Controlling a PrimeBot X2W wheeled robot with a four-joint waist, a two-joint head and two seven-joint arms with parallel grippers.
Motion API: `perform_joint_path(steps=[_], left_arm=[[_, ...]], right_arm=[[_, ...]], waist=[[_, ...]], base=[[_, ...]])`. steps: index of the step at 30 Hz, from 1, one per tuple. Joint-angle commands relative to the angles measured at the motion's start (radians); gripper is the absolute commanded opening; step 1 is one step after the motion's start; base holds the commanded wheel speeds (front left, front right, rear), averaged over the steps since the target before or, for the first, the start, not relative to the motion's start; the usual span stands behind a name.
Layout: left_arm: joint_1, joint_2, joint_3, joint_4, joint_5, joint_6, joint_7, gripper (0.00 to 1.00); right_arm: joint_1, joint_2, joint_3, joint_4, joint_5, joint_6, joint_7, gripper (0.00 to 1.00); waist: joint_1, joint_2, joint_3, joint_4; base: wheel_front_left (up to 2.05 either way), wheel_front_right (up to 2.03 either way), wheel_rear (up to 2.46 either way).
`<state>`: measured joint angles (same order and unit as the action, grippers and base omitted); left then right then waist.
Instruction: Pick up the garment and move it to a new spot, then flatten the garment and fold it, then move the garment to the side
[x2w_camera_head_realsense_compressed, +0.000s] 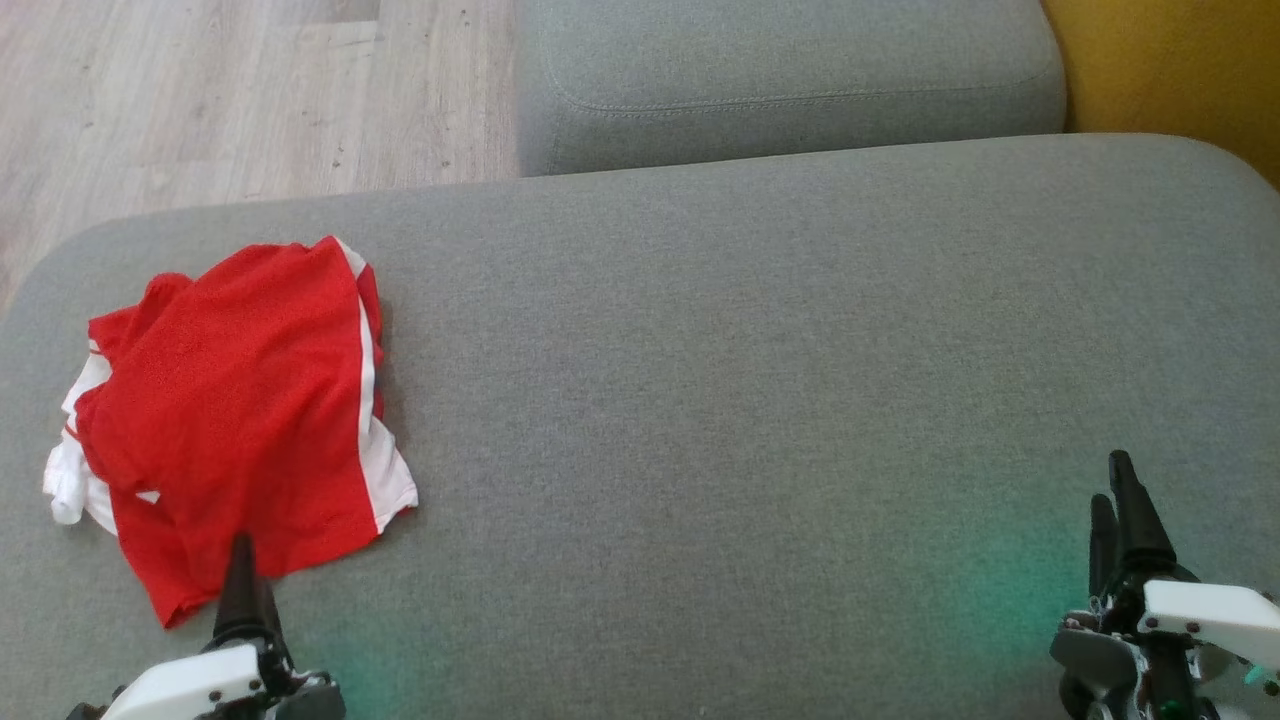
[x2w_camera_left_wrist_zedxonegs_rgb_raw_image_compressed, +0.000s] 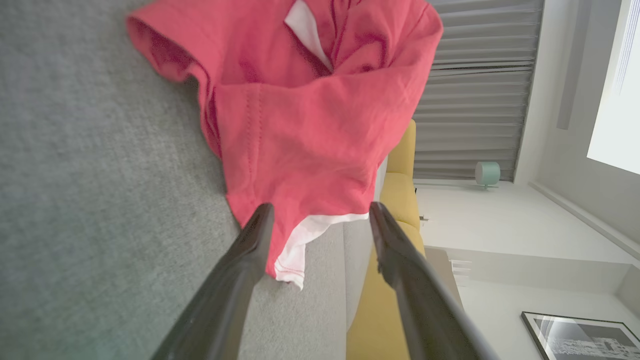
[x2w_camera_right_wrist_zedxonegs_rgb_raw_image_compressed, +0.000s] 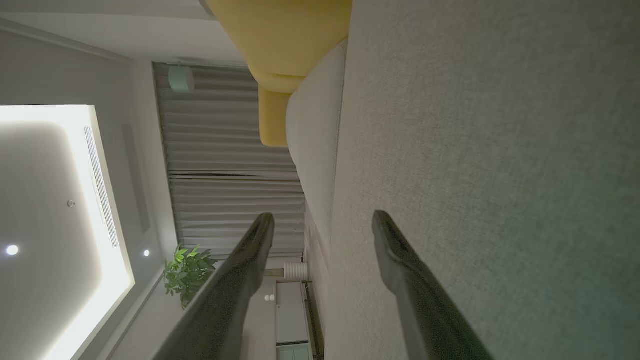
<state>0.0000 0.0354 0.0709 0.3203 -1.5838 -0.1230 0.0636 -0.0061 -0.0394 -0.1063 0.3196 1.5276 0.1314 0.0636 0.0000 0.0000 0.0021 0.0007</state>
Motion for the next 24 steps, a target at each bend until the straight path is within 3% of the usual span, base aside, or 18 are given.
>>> perform_joint_path(steps=[1, 13, 24], left_arm=[[-0.034, 0.006, 0.013, -0.035, 0.016, -0.001, -0.009, 1.0], [-0.041, 0.007, 0.039, -0.066, 0.121, -0.002, -0.045, 1.0], [-0.045, 0.008, 0.019, -0.146, 0.298, 0.027, -0.078, 1.0]], right_arm=[[-0.041, -0.005, 0.004, -0.04, -0.021, 0.0, -0.011, 1.0], [-0.053, -0.006, 0.008, -0.083, -0.205, 0.0, -0.046, 1.0], [-0.061, -0.007, 0.041, -0.155, -0.465, 0.0, -0.079, 1.0]], waist=[[0.0, 0.0, 0.0, 0.0], [0.0, 0.0, -0.001, 0.003], [0.0, 0.0, 0.004, 0.006]], base=[[0.0, 0.0, 0.0], [0.0, 0.0, 0.0], [0.0, 0.0, 0.0]])
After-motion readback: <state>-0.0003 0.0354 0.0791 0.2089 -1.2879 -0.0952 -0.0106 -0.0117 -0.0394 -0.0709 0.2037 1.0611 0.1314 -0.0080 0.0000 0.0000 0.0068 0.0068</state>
